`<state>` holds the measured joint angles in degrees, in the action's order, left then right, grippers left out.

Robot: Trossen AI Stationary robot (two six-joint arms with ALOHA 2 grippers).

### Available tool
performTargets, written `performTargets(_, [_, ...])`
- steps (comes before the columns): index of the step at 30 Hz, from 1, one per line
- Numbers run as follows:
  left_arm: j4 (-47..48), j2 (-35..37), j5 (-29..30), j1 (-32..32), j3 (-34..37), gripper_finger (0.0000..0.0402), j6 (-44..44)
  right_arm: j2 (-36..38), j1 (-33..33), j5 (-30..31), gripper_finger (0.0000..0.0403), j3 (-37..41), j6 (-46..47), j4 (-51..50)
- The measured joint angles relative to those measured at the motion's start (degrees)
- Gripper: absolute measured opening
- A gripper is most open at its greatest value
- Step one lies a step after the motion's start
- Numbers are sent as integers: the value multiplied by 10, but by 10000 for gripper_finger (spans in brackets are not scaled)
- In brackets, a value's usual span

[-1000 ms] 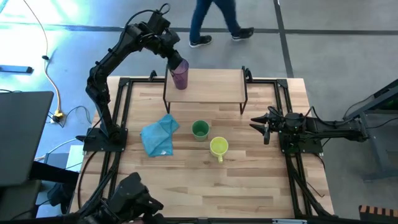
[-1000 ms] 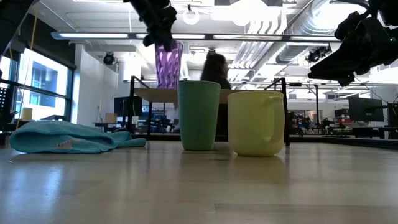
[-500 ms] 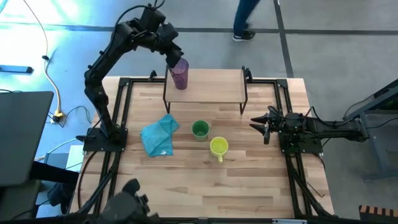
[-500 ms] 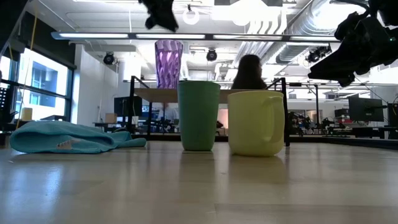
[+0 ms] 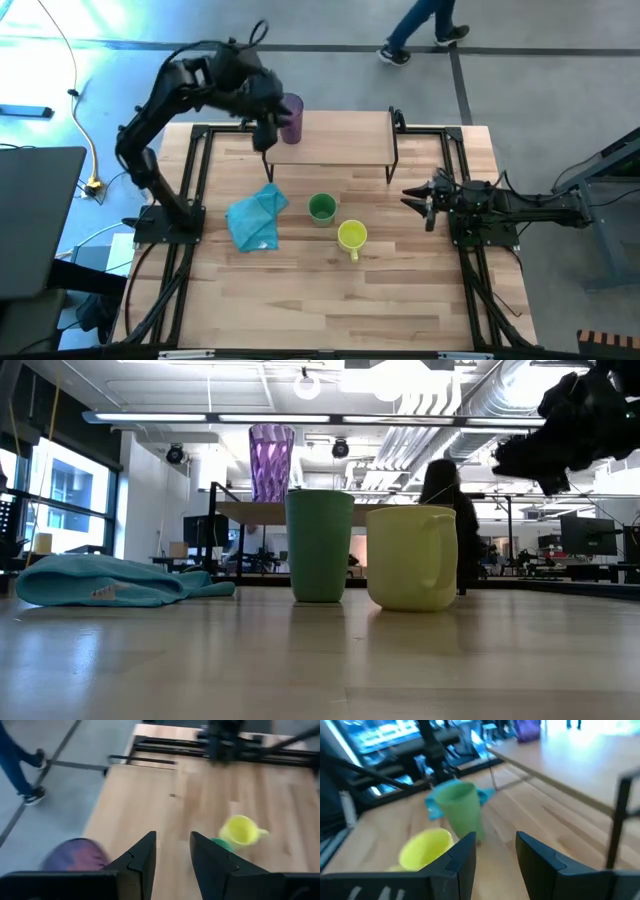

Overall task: Stack small to large cups/mugs on shelf
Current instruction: Put the green cup on the shelf

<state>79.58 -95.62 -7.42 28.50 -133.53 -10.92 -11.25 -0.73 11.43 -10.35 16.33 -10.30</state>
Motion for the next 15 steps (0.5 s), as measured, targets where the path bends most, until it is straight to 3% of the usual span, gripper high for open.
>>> performTargets(7, [63,9,12,-104,0,108,40,0,0,-108,128,0,-50,110])
performTargets(15, [105,9,56,-209,1,108,88,-22,2,-170,128,0,-107,178])
